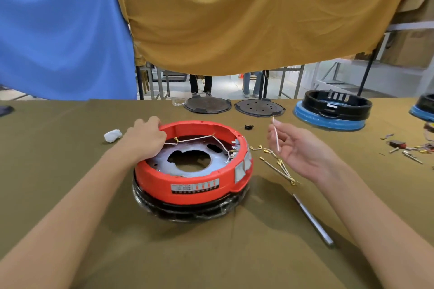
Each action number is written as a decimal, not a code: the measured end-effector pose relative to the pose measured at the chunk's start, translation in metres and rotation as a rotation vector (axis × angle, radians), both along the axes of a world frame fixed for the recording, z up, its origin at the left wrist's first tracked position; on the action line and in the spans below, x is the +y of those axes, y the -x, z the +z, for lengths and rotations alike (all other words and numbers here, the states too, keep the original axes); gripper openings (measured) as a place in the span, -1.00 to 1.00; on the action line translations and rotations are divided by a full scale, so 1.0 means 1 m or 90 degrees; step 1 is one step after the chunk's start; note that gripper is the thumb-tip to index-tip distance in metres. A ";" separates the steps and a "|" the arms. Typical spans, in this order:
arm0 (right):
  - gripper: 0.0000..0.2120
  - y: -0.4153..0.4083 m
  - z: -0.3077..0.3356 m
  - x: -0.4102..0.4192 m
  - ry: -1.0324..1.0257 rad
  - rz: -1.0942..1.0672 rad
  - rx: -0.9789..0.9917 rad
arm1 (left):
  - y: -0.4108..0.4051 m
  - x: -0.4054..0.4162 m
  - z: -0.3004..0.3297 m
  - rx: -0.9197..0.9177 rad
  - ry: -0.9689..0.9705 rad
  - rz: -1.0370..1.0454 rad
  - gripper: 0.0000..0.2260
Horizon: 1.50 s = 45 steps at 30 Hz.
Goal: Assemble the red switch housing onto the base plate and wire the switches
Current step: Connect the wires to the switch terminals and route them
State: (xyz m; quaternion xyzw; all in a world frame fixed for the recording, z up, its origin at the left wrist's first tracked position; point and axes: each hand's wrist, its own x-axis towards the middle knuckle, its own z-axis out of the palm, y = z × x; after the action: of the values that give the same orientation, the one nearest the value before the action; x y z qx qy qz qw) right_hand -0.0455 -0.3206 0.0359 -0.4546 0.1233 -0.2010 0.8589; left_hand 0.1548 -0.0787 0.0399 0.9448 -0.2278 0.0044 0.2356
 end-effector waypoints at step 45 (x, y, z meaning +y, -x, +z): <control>-0.66 -0.001 -0.001 0.008 0.043 0.005 -0.006 | 0.017 0.008 0.022 -0.012 -0.017 -0.150 -0.72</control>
State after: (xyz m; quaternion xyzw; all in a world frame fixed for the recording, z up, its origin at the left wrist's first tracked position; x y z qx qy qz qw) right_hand -0.0441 -0.3124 0.0354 -0.4830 0.1107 -0.2041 0.8443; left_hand 0.1380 -0.0703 0.0618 0.9144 -0.3396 -0.0177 0.2196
